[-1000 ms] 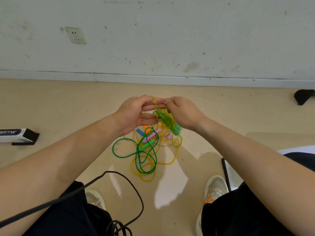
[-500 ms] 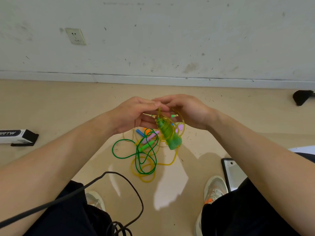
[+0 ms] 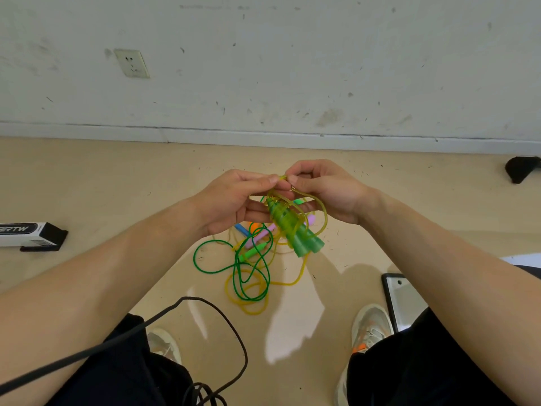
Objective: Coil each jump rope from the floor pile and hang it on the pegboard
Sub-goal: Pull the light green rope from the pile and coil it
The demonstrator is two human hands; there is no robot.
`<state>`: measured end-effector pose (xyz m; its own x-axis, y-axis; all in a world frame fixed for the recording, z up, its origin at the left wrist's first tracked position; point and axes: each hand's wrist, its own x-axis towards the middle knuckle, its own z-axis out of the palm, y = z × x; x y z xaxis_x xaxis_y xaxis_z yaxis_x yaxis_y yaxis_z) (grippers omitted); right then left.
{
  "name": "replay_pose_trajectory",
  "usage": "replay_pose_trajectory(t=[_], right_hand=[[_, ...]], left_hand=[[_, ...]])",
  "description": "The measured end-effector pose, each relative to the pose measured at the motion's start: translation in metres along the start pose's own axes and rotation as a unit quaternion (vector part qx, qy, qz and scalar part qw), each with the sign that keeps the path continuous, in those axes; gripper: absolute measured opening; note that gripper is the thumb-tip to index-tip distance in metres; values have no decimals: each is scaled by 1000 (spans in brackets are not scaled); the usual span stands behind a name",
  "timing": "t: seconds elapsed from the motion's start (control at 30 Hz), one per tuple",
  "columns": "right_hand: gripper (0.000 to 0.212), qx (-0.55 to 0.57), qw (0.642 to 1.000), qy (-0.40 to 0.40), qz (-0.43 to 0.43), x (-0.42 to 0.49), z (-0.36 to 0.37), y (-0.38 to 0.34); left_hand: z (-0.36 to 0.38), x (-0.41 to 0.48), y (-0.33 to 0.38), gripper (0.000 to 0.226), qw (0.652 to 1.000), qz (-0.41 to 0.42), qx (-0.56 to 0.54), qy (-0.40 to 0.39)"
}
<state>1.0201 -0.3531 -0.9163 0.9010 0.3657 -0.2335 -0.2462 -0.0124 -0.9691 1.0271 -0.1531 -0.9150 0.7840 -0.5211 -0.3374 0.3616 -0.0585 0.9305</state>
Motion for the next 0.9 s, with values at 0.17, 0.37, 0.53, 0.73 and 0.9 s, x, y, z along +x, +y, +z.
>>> replay_pose_trajectory(t=[0.17, 0.37, 0.53, 0.73, 0.9], right_hand=[[17, -59, 998, 33, -1, 6, 3, 5], [24, -74, 995, 72, 12, 11, 4, 9], [25, -75, 990, 118, -2, 9, -10, 8], [18, -150, 987, 53, -4, 8, 0, 11], [11, -189, 980, 53, 1, 7, 7, 14]], left_hand=[[5, 3, -5, 26, 998, -5, -15, 62], [9, 4, -7, 18, 991, -1, -42, 130], [-11, 3, 3, 12, 987, 22, -80, 138], [-4, 9, -2, 11, 977, 49, -79, 192], [4, 7, -6, 13, 962, 110, 61, 242]])
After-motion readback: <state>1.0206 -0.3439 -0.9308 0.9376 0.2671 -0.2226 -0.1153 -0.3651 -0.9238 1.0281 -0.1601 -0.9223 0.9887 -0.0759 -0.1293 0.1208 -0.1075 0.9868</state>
